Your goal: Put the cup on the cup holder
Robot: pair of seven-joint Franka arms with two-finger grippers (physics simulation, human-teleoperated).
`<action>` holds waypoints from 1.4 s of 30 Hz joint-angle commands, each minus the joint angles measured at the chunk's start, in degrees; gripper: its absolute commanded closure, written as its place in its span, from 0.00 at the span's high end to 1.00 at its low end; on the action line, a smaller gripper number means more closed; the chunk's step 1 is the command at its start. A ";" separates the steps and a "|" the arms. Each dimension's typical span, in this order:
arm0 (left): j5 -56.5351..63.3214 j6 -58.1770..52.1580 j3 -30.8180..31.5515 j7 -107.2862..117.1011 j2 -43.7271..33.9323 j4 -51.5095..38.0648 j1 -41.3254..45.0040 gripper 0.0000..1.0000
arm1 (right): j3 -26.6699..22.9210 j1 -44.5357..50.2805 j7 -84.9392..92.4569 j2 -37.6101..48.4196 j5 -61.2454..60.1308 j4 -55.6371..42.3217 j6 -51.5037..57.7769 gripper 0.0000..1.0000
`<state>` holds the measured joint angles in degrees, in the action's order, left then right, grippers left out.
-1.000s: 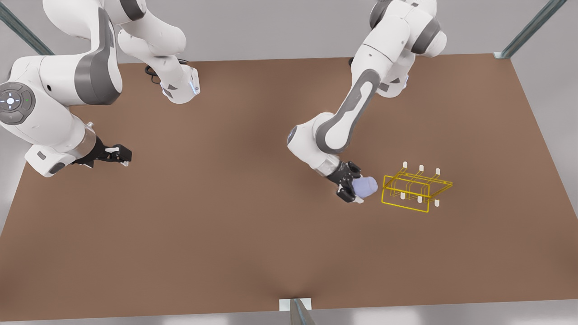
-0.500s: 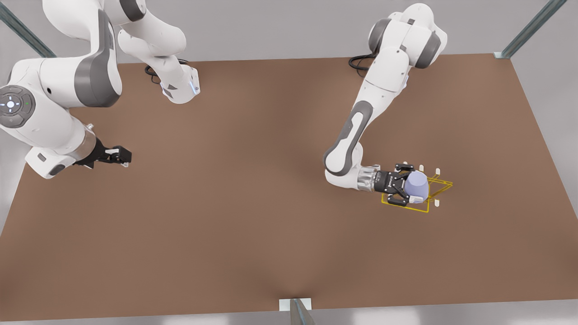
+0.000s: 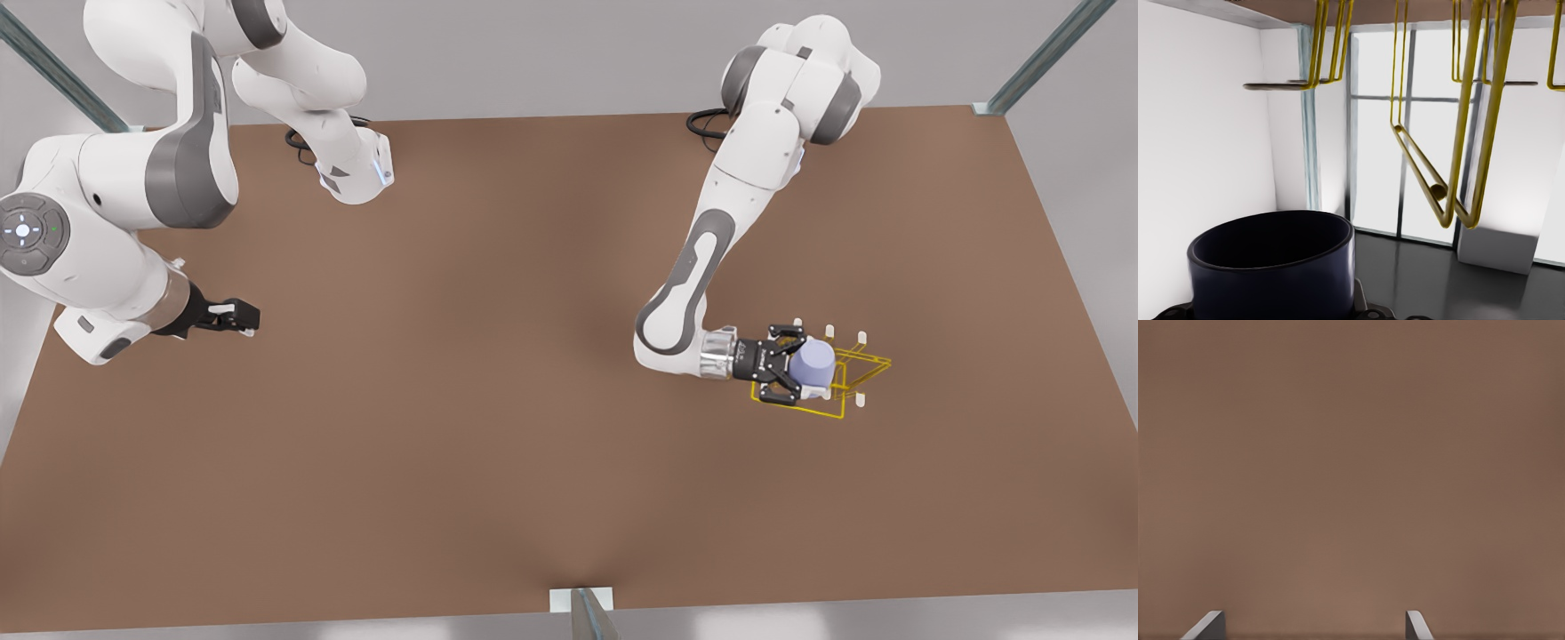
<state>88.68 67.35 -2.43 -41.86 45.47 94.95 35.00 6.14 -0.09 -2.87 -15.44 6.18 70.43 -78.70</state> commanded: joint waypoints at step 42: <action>-1.66 1.46 2.87 1.96 3.31 0.14 -1.43 0.97 | -0.08 -0.52 -0.38 0.15 -1.35 -0.12 -0.49 1.00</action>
<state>87.25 69.83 0.46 -39.54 48.82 95.17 33.55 6.09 -0.64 -3.10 -15.36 4.81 70.34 -79.20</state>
